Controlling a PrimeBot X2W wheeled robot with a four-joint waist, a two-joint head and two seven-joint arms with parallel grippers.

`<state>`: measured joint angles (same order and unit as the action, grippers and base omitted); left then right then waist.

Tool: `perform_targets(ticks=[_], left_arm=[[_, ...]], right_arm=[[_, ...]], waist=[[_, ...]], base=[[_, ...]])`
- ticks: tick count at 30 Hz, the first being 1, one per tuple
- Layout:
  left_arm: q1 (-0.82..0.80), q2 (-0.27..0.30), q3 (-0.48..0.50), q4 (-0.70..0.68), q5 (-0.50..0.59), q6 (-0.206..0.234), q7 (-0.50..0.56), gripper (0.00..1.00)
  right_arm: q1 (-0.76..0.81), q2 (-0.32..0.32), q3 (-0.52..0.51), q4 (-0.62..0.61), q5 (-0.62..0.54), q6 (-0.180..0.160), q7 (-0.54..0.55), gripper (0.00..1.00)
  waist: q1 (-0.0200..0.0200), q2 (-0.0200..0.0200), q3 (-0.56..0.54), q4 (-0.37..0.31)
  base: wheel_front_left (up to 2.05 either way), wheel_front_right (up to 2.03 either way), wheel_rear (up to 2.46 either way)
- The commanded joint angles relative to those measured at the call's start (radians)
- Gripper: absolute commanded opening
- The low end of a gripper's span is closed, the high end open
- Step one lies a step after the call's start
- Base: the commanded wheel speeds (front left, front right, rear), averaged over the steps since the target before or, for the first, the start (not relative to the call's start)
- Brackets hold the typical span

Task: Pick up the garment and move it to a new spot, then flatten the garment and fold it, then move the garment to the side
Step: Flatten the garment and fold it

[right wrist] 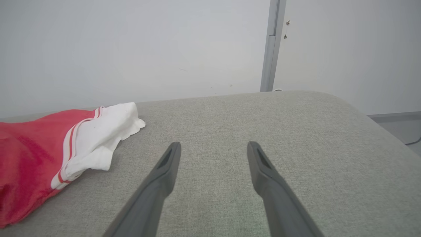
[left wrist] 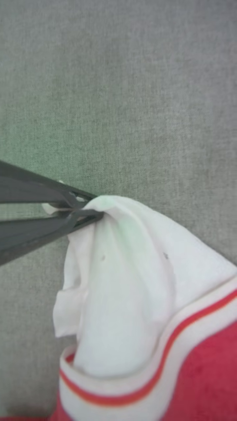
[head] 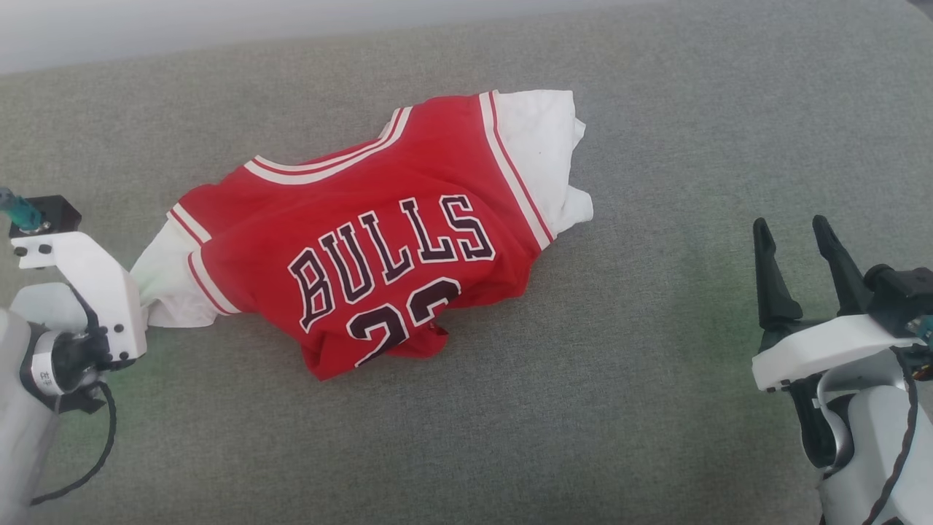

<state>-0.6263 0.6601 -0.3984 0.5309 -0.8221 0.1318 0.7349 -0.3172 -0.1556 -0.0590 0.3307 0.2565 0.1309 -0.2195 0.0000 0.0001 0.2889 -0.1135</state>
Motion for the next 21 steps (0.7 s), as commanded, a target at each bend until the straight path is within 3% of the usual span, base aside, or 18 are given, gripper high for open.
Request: perform_targets(ticks=[1, 2, 3, 8, 21], left_arm=[[-0.009, -0.011, -0.002, 0.014, -0.011, -0.009, -0.011, 0.57], [-0.015, -0.011, -0.003, 0.018, -0.006, -0.013, -0.020, 0.96], [-0.029, -0.012, -0.001, 0.023, -0.001, -0.021, -0.038, 1.00], [-0.049, -0.011, -0.010, 0.012, 0.009, -0.035, -0.046, 1.00], [-0.107, -0.010, -0.050, 0.054, 0.033, -0.002, 0.042, 1.00]], right_arm=[[-0.008, -0.001, 0.004, 0.002, 0.004, 0.000, 0.004, 1.00], [-0.006, -0.003, 0.004, 0.003, 0.004, 0.000, 0.004, 1.00], [0.002, -0.005, 0.002, 0.004, 0.001, 0.000, 0.005, 1.00], [0.020, -0.011, -0.003, 0.004, -0.004, 0.000, 0.009, 1.00], [0.004, -0.022, 0.040, -0.028, -0.005, 0.000, 0.038, 1.00]], waist=[[0.0000, -0.0001, -0.002, 0.001], [0.0000, -0.0001, -0.005, 0.002], [0.0000, -0.0001, -0.013, 0.007], [0.0000, -0.0001, -0.038, 0.022], [0.0000, -0.0001, -0.028, 0.014]], base=[[0.00, 0.00, 0.00], [0.00, 0.00, 0.00], [0.00, 0.00, 0.00], [0.00, 0.00, 0.00], [0.00, 0.00, 0.00]])
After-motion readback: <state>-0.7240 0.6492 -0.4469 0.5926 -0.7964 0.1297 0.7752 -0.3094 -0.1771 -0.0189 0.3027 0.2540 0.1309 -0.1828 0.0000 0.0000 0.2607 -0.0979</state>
